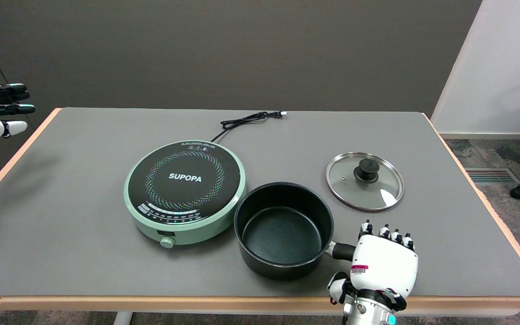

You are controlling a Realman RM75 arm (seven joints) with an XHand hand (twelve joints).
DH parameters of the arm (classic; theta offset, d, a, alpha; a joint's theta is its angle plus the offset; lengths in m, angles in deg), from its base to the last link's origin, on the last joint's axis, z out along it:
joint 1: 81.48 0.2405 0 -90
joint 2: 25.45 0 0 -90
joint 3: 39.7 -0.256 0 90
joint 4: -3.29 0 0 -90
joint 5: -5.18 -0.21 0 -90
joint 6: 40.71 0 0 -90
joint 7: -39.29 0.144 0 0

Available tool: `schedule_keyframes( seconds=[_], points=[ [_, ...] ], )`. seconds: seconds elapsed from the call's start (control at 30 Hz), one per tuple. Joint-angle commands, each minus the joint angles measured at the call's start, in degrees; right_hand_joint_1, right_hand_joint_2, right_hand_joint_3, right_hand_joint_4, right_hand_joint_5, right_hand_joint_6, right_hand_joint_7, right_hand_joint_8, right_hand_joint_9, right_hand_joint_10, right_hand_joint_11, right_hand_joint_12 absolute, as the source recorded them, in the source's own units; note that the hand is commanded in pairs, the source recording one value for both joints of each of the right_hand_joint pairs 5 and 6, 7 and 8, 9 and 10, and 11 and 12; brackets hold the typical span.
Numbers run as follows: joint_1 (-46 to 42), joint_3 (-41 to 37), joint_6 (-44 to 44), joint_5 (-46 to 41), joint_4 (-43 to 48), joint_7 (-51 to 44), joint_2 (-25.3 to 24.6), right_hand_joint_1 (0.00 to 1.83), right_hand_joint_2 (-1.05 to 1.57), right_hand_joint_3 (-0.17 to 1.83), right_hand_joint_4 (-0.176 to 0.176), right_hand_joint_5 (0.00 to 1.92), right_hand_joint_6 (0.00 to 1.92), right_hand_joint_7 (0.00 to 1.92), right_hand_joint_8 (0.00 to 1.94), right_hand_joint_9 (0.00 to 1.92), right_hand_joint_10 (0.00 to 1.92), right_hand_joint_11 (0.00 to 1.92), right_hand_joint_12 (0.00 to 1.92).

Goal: Pick up the soup pot.

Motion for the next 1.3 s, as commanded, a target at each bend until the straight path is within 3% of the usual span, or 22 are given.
schedule_keyframes(
  seconds=[0.03, 0.13, 0.17, 0.2, 0.23, 0.33, 0.47, 0.6, 0.67, 0.77, 1.07, 1.13, 1.3],
  points=[
    [0.2, -0.5, 0.0, -2.0, -0.3, 0.0, -0.1, 1.09, 0.04, 1.30, 0.176, 0.81, 0.81, 0.81, 0.81, 0.81, 0.81, 0.81, 0.81],
    [0.2, -0.7, 0.0, -1.9, -0.4, 0.0, -0.2, 1.10, 0.07, 1.42, 0.176, 0.89, 0.89, 0.89, 0.89, 0.89, 0.89, 0.89, 0.89],
    [0.2, -0.8, 0.0, -1.8, -0.5, 0.0, -0.2, 1.11, 0.08, 1.48, 0.145, 0.92, 0.92, 0.92, 0.92, 0.92, 0.92, 0.92, 0.92],
    [0.3, -0.8, 0.0, -1.8, -0.5, 0.0, -0.2, 1.12, 0.10, 1.53, 0.035, 0.97, 0.97, 0.97, 0.97, 0.97, 0.97, 0.97, 0.97],
    [0.3, -0.8, 0.0, -1.7, -0.5, 0.0, -0.2, 1.12, 0.11, 1.53, 0.032, 0.98, 0.98, 0.98, 0.98, 0.98, 0.98, 0.98, 0.98],
    [0.4, -1.1, 0.0, -1.5, -0.4, 0.0, -0.1, 1.18, 0.24, 1.42, -0.027, 1.20, 1.20, 1.20, 1.20, 1.20, 1.20, 1.20, 1.20],
    [0.5, -1.2, 0.1, -1.6, -0.1, 0.0, 0.2, 1.20, 0.29, 1.37, -0.060, 1.32, 1.32, 1.32, 1.32, 1.32, 1.32, 1.32, 1.32],
    [0.6, -1.2, 0.1, -1.9, 0.1, 0.0, 0.2, 1.20, 0.27, 1.41, -0.069, 1.35, 1.35, 1.35, 1.35, 1.35, 1.35, 1.35, 1.35],
    [0.9, -1.2, 0.1, -1.9, 0.1, 0.0, 0.2, 1.21, 0.18, 1.55, -0.075, 1.37, 1.37, 1.37, 1.37, 1.37, 1.37, 1.37, 1.37],
    [1.1, -2.2, 0.9, -1.8, -0.8, 0.5, 0.5, 1.21, 0.18, 1.55, -0.077, 1.37, 1.37, 1.37, 1.37, 1.37, 1.37, 1.37, 1.37],
    [1.8, -1.3, 0.2, -3.6, 0.5, 0.6, 0.2, 1.18, 0.35, 1.25, -0.101, 1.49, 1.49, 1.49, 1.49, 1.49, 1.49, 1.49, 1.49],
    [2.0, -1.3, 0.2, -3.9, 0.5, 1.3, 0.2, 1.17, 0.47, 1.08, -0.106, 1.56, 1.56, 1.56, 1.56, 1.56, 1.56, 1.56, 1.56],
    [2.0, -1.7, 0.1, -3.8, 0.5, 2.8, 0.3, 1.15, 0.68, 0.85, -0.065, 1.78, 1.78, 1.78, 1.78, 1.78, 1.78, 1.78, 1.78]
  ],
)
